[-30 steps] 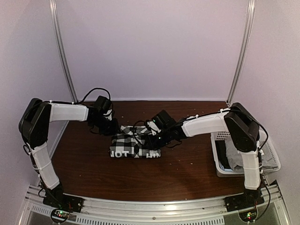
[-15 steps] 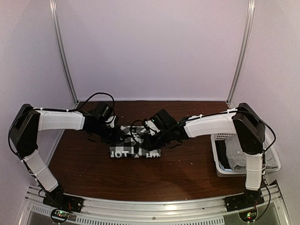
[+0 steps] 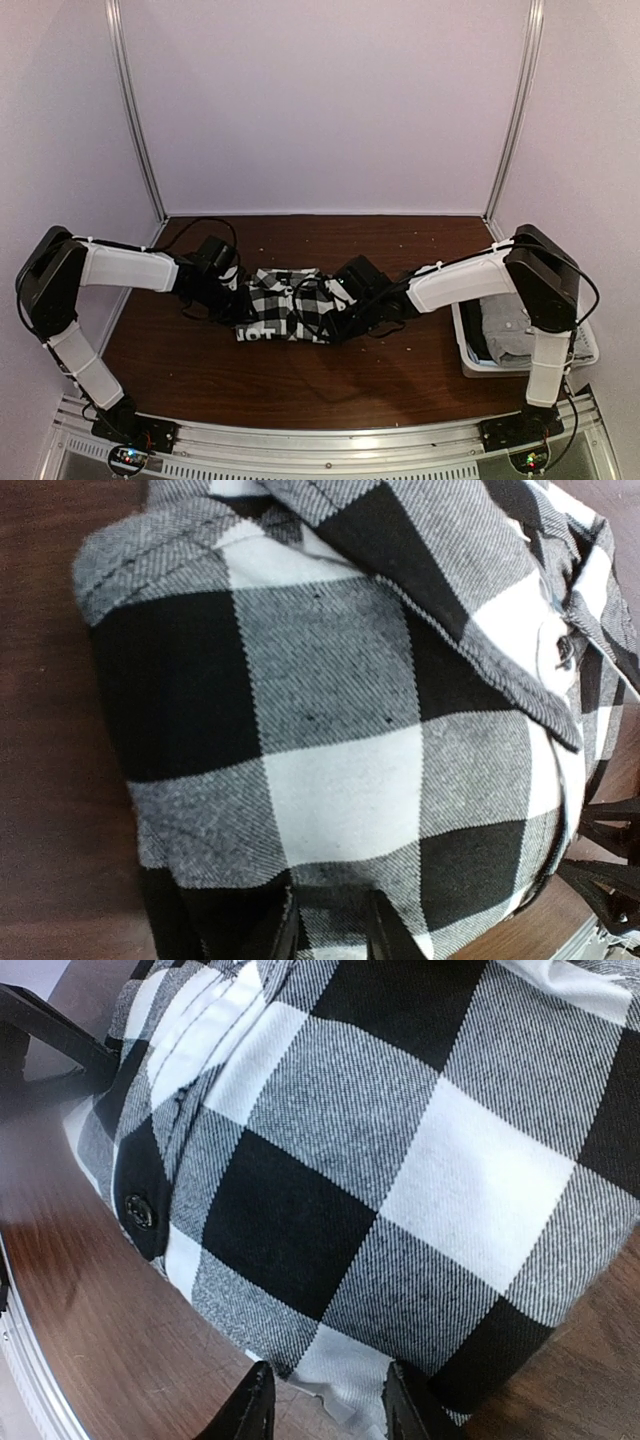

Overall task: Fold and stack the long sleeve shirts
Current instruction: Smooth out the square-folded shirt at the center of the board, then move the square-folded shirt to the corner of the board.

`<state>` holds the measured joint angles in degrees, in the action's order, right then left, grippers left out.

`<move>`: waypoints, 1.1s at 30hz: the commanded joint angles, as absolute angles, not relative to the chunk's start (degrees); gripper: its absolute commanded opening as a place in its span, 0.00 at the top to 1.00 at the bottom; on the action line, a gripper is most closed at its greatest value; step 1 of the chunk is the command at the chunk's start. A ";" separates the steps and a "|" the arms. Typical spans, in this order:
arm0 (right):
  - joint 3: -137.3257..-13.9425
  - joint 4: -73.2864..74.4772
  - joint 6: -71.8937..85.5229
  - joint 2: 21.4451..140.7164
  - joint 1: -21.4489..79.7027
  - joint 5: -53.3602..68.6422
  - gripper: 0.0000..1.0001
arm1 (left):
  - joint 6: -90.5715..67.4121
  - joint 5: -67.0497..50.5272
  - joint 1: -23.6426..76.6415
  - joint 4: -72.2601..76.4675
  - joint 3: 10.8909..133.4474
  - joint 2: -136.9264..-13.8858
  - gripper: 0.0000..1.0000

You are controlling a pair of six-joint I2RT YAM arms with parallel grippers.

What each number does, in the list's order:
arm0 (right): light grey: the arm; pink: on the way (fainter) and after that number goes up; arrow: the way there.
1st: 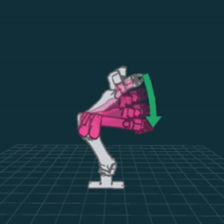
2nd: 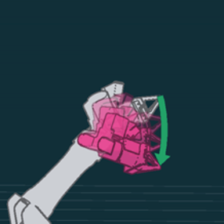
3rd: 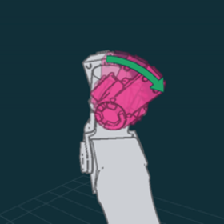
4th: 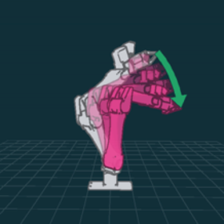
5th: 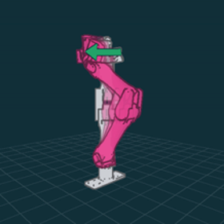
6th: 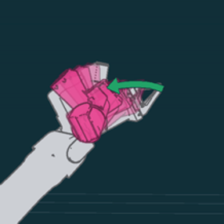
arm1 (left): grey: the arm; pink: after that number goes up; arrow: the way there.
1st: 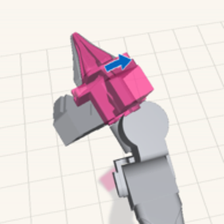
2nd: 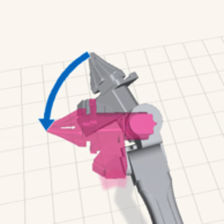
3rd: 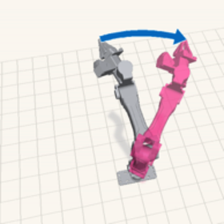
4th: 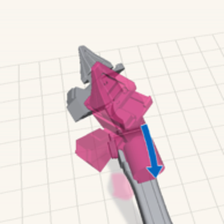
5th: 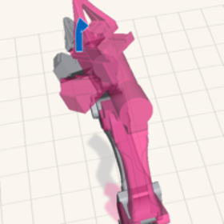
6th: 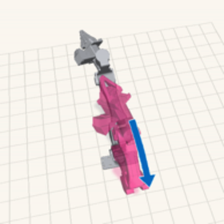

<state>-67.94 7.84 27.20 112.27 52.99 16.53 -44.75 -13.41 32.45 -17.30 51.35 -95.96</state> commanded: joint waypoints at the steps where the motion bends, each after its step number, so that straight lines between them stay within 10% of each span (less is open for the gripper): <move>1: -66.41 9.92 28.19 108.32 52.87 16.33 0.61 | -45.56 -7.75 31.81 -20.44 51.49 -90.40 0.74; 5: -66.36 9.92 27.44 104.81 52.74 14.04 0.55 | -45.69 -6.44 29.48 -21.41 50.13 -86.31 0.65; 14: -66.06 6.11 25.86 97.77 51.47 6.36 0.01 | -43.00 -8.46 27.82 -21.93 51.00 -87.48 0.52; 33: -63.65 0.56 23.57 87.45 44.01 0.26 0.00 | -41.98 -16.25 27.37 -16.31 53.31 -98.80 0.45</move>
